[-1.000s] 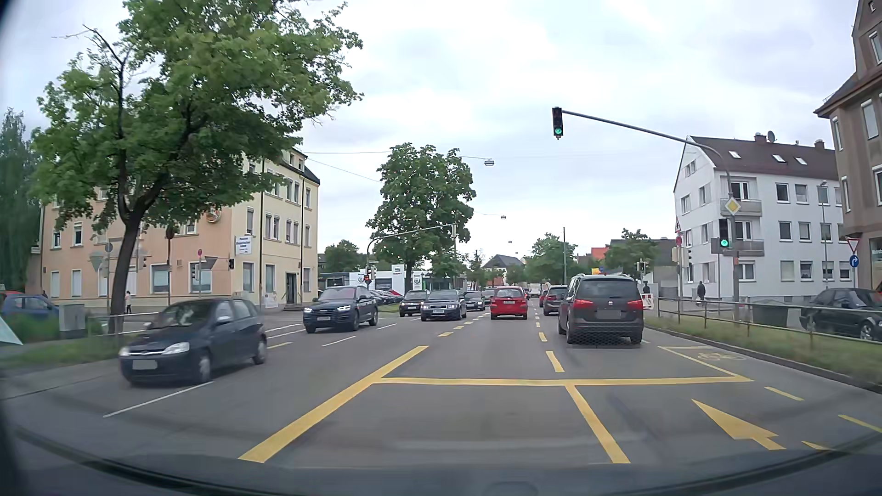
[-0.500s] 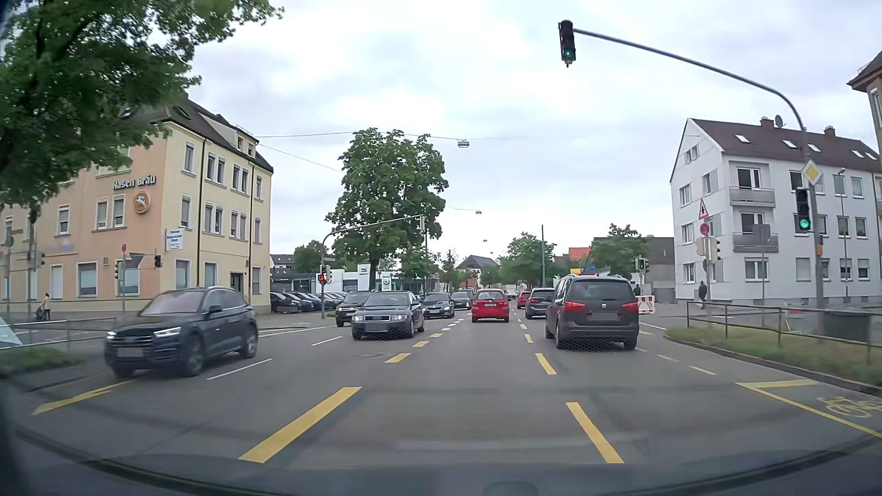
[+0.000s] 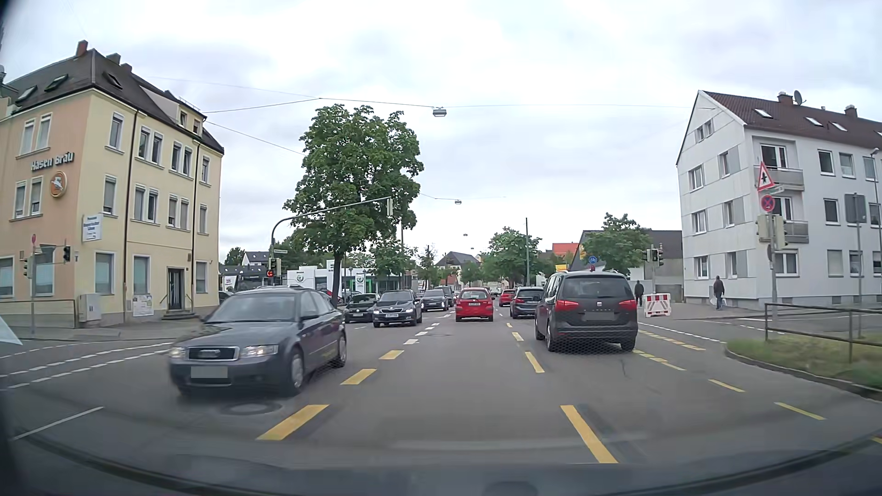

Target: Follow the waypoints while adhering to traffic rules and regulations

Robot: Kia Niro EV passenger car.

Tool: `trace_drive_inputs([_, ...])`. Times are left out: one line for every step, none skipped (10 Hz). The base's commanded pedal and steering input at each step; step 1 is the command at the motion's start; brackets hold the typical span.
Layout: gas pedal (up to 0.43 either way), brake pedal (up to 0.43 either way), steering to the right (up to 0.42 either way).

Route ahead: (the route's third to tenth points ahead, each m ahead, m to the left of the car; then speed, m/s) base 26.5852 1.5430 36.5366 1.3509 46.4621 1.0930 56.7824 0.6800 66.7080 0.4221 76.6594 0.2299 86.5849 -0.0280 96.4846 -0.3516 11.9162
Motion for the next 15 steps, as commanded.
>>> trace_drive_inputs([0.220,0.000,0.008])
trace_drive_inputs([0.209,0.000,0.008])
trace_drive_inputs([0.209,0.000,0.006])
trace_drive_inputs([0.209,0.000,0.005])
trace_drive_inputs([0.209,0.000,0.004])
trace_drive_inputs([0.189,0.000,0.005])
trace_drive_inputs([0.189,0.000,0.006])
trace_drive_inputs([0.189,0.000,0.006])
trace_drive_inputs([0.189,0.000,0.006])
trace_drive_inputs([0.189,0.000,0.006])
trace_drive_inputs([0.177,0.000,0.006])
trace_drive_inputs([0.177,0.000,0.004])
trace_drive_inputs([0.177,0.000,0.000])
trace_drive_inputs([0.157,0.000,0.000])
trace_drive_inputs([0.150,0.000,0.000])
